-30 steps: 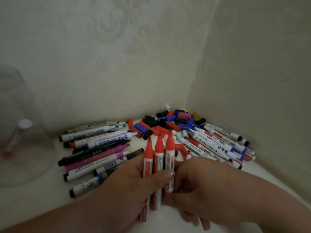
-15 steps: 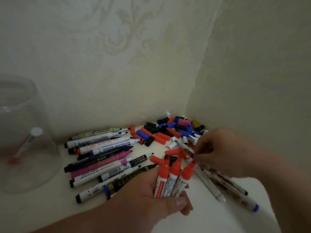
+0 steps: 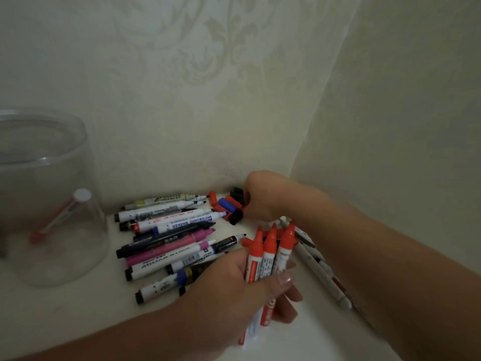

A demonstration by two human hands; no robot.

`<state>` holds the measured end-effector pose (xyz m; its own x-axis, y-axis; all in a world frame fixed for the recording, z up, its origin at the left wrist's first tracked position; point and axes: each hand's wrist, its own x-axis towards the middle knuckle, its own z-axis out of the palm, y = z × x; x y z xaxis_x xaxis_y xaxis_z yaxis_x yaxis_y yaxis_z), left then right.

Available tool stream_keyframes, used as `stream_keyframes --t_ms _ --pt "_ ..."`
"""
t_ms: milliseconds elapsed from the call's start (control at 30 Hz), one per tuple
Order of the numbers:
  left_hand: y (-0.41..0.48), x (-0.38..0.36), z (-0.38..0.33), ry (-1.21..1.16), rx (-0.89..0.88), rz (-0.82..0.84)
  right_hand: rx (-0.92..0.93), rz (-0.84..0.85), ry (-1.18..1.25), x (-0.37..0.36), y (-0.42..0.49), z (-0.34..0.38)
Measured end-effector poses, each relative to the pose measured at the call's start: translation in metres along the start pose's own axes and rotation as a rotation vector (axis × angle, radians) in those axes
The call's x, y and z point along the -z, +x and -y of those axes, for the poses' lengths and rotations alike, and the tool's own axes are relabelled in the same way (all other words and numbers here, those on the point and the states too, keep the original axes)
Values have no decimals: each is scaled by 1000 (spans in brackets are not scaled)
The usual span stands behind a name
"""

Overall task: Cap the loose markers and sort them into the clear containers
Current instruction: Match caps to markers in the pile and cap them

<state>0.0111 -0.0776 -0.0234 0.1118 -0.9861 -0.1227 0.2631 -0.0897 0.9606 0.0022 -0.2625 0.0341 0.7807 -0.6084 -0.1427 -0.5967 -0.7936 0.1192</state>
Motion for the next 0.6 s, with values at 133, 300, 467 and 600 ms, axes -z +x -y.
stream_keyframes --t_ms 133,300,467,600 --pt "0 -1 1 -86 0 29 -22 -238 364 20 -47 -25" --pt "1 -1 -1 -52 -8 56 229 -124 1317 7 -119 -65" --pt "-1 -4 -1 67 -22 30 450 -18 1674 -17 -127 -83" --pt "-2 -7 0 86 -19 -15 484 91 1676 -19 -126 -87"
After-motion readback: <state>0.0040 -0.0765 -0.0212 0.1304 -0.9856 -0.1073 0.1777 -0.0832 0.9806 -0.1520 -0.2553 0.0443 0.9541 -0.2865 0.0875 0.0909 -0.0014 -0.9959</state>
